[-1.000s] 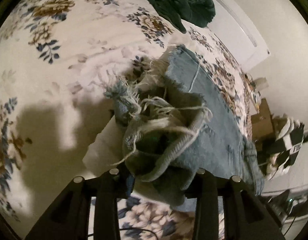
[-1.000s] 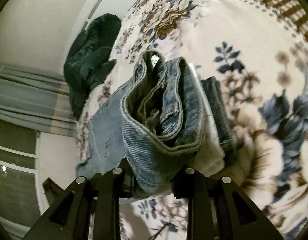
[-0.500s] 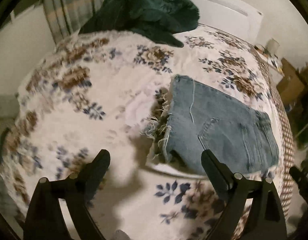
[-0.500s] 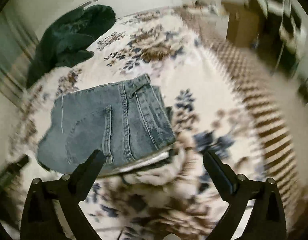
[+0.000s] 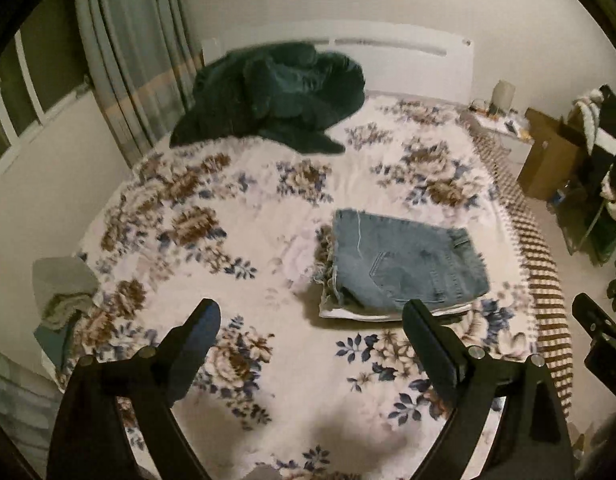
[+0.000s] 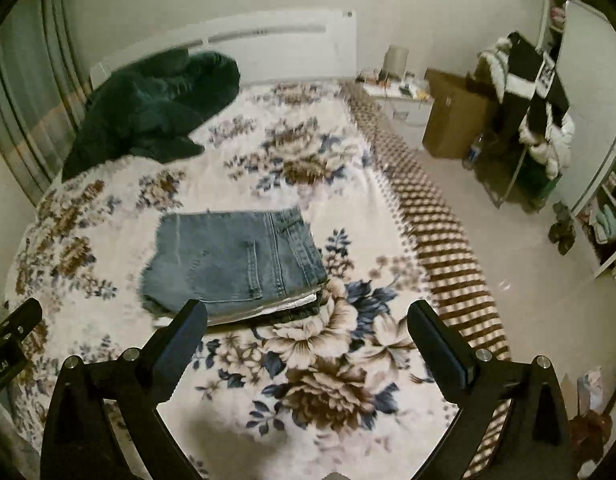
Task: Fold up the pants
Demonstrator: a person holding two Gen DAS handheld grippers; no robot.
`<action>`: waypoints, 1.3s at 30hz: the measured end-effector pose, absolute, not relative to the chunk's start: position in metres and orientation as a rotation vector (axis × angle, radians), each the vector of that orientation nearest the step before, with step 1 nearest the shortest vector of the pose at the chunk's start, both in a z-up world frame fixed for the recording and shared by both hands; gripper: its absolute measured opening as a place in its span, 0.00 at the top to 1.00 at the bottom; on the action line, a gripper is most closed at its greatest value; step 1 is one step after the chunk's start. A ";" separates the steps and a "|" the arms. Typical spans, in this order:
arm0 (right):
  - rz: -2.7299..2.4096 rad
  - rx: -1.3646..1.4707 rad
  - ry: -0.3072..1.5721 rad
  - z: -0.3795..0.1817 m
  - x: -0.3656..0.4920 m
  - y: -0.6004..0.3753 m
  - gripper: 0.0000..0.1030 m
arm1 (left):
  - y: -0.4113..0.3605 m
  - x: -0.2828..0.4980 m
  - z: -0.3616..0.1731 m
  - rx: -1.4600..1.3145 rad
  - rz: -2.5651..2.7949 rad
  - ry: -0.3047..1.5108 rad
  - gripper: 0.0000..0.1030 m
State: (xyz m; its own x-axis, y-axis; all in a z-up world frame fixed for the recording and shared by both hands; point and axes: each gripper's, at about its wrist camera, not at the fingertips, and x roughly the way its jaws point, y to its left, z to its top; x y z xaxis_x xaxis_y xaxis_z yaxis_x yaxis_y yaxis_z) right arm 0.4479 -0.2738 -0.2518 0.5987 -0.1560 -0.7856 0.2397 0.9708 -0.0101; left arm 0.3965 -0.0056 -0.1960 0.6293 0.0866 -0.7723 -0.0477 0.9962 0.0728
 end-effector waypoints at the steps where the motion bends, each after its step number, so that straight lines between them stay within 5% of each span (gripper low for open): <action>1: -0.227 0.092 0.880 -0.231 0.433 -0.270 0.01 | -0.005 0.387 -0.182 0.051 0.076 0.869 0.10; 12: -0.152 0.083 0.752 -0.083 0.309 -0.246 0.01 | 0.002 0.288 -0.076 0.028 0.077 0.760 0.10; 22: -0.081 0.055 0.655 0.013 0.218 -0.244 0.01 | -0.003 0.237 -0.031 -0.004 0.071 0.720 0.10; 39: -0.086 0.070 0.666 0.042 0.174 -0.270 0.00 | -0.019 0.206 -0.019 -0.013 0.010 0.740 0.02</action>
State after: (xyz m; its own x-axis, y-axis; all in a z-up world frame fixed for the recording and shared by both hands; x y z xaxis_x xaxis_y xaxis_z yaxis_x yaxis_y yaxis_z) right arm 0.1744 -0.2700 0.0422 0.7832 -0.0573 -0.6192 0.1021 0.9941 0.0371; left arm 0.2064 -0.0194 -0.0192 0.7382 0.0043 -0.6746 -0.0136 0.9999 -0.0085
